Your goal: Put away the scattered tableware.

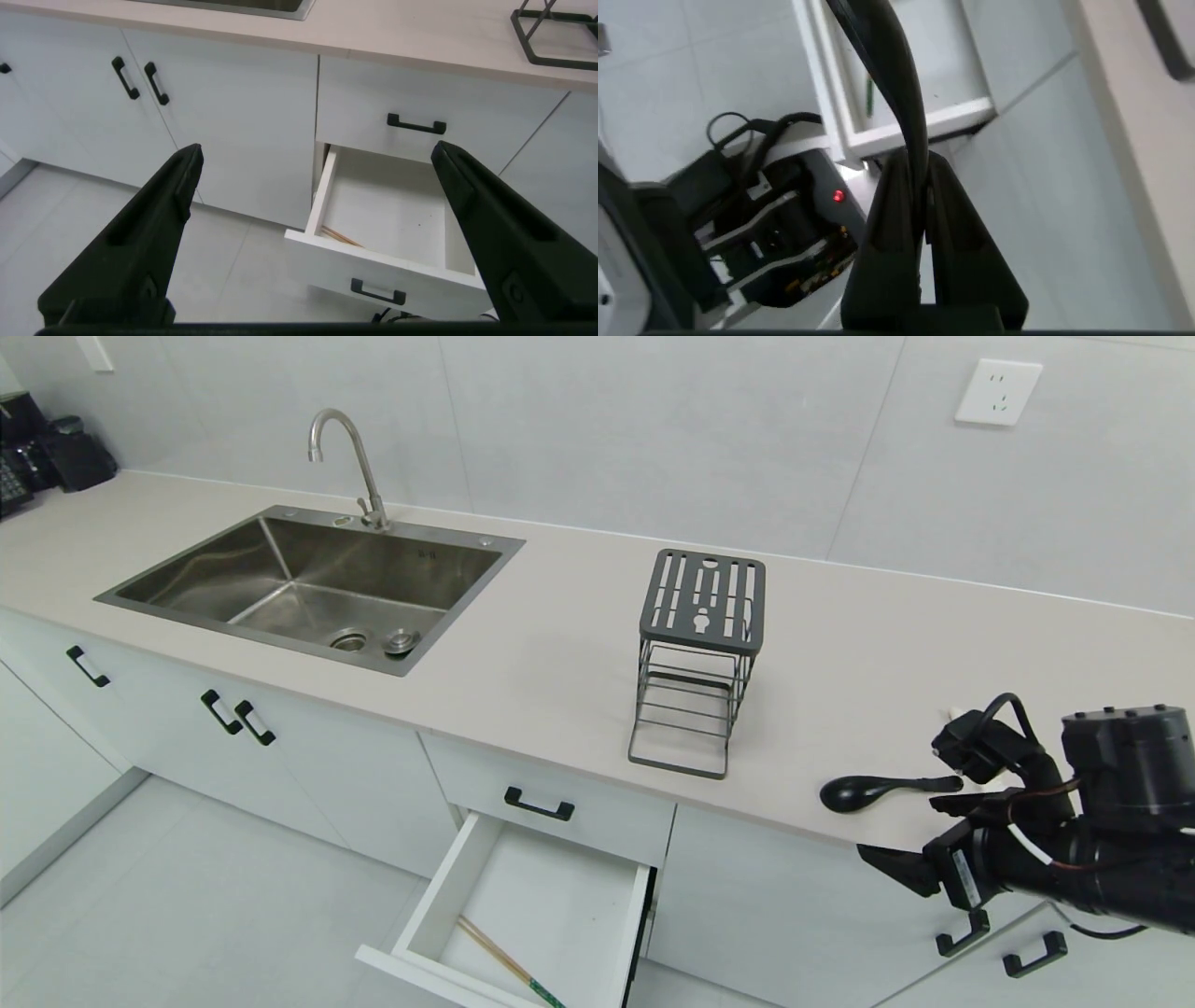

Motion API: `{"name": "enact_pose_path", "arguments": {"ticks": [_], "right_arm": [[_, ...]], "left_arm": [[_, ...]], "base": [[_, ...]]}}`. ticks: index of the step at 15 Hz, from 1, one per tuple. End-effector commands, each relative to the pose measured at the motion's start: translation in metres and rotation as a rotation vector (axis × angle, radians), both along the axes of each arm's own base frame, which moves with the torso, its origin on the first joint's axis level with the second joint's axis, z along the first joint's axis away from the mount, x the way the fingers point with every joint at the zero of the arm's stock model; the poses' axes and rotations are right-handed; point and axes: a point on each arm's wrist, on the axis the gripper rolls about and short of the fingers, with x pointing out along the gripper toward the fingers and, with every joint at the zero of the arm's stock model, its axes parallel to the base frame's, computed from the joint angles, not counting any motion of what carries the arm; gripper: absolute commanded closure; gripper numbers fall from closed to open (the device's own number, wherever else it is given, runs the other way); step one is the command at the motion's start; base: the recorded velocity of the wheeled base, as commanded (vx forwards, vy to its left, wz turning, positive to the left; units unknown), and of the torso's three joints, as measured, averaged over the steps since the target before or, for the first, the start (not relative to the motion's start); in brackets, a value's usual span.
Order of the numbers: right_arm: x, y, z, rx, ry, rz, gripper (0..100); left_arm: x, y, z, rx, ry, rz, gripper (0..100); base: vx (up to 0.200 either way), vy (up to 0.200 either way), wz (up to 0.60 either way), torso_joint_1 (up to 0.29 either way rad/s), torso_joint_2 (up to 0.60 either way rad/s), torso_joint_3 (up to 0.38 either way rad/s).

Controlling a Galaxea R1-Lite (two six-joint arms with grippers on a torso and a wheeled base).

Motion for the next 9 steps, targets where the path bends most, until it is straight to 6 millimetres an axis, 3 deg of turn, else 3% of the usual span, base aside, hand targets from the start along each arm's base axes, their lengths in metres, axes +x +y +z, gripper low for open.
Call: {"name": "enact_pose_path", "arguments": {"ticks": [1, 9], "right_arm": [[0.021, -0.006, -0.008, -0.020, 0.023, -0.030, 0], [0.040, -0.023, -0.012, -0.067, 0.013, -0.067, 0]], "left_arm": [[0.000, 0.000, 0.000, 0.000, 0.001, 0.000, 0], [0.000, 0.000, 0.000, 0.000, 0.000, 0.000, 0]], "base": [[0.000, 0.000, 0.00, 0.000, 0.00, 0.000], [0.000, 0.000, 0.00, 0.000, 0.00, 0.000]]}}
